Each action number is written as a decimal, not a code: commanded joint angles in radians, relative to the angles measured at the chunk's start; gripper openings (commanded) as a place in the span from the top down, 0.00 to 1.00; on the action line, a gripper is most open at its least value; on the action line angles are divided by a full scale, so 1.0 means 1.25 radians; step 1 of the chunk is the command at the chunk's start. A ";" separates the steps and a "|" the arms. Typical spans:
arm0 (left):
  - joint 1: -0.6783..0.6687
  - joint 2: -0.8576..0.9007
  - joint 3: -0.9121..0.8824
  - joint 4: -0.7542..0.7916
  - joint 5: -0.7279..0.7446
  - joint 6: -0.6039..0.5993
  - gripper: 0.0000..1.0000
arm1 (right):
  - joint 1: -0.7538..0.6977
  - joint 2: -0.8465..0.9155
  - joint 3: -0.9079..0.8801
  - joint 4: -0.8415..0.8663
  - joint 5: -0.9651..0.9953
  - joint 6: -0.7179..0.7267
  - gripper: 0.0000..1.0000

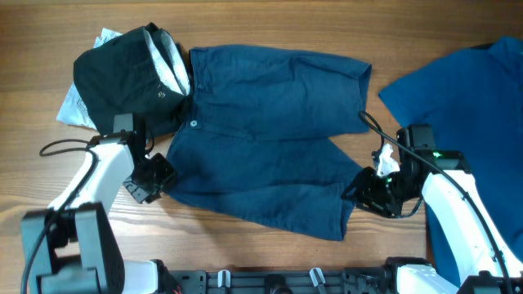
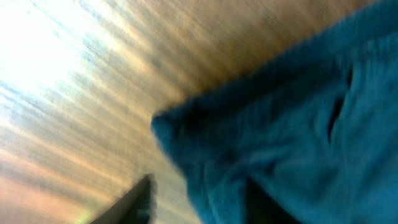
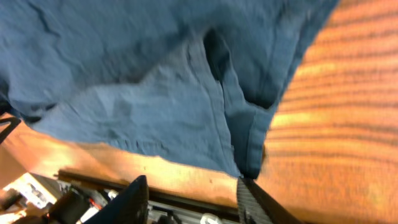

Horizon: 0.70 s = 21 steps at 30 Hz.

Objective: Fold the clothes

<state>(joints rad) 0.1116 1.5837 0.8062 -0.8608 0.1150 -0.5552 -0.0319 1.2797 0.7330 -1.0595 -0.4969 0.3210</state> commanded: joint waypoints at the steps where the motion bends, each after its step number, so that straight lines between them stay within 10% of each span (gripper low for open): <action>1: 0.004 0.052 0.007 0.029 -0.024 -0.027 0.94 | -0.003 0.028 -0.036 0.045 0.006 0.015 0.62; 21: 0.004 0.075 0.007 0.028 -0.015 -0.026 0.96 | 0.140 0.194 -0.135 0.288 -0.142 0.000 0.67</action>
<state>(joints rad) 0.1116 1.6428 0.8211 -0.8406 0.1131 -0.5747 0.1326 1.5146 0.5758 -0.7078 -0.6357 0.3168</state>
